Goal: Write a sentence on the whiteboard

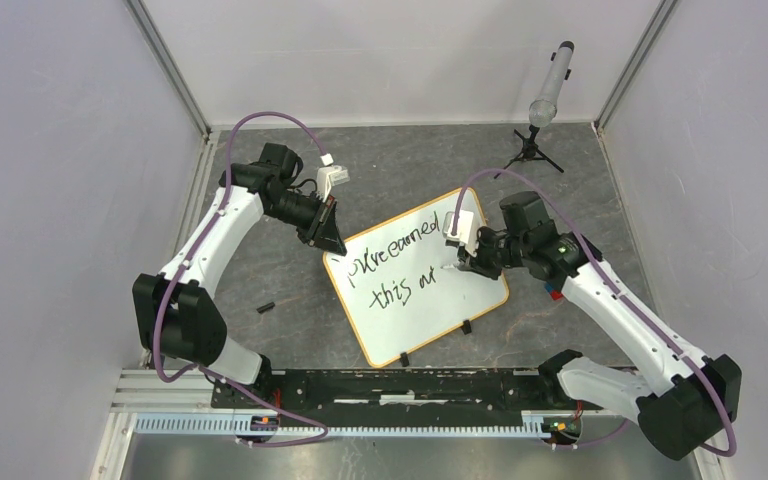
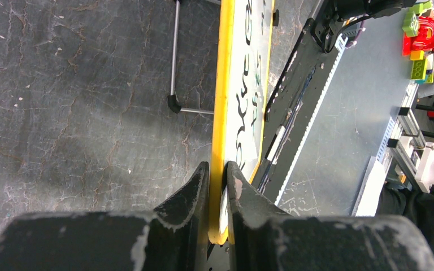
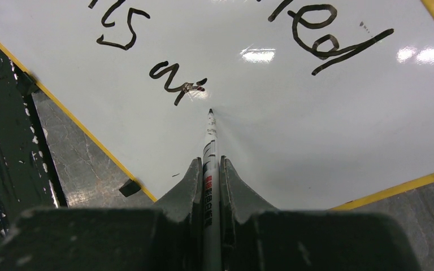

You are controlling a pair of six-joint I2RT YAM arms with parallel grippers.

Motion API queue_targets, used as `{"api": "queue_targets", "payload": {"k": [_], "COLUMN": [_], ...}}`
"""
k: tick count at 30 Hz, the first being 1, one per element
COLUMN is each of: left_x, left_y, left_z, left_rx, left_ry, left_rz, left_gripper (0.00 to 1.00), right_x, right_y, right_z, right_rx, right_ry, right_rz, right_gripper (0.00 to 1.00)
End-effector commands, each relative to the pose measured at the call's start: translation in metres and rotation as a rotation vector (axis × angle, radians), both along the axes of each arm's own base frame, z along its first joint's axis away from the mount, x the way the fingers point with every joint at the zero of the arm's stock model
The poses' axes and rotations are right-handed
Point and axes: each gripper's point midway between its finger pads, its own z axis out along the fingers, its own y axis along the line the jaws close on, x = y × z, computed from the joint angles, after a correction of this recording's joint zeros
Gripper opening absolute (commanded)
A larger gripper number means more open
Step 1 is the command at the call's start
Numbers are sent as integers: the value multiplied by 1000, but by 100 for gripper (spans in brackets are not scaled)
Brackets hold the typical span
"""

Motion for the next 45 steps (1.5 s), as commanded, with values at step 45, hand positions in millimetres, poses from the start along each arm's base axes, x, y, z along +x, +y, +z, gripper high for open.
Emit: {"api": "queue_targets", "payload": {"k": [45], "left_x": [5], "left_y": [0], "left_z": [-5], "left_rx": [19], "left_ry": [-60], "left_rz": [-41], "left_gripper": [2], "right_x": [0], "right_y": [3], "right_z": [-9], "right_rx": [4], "right_ry": [12], "right_rz": [20], "right_gripper": [0]}}
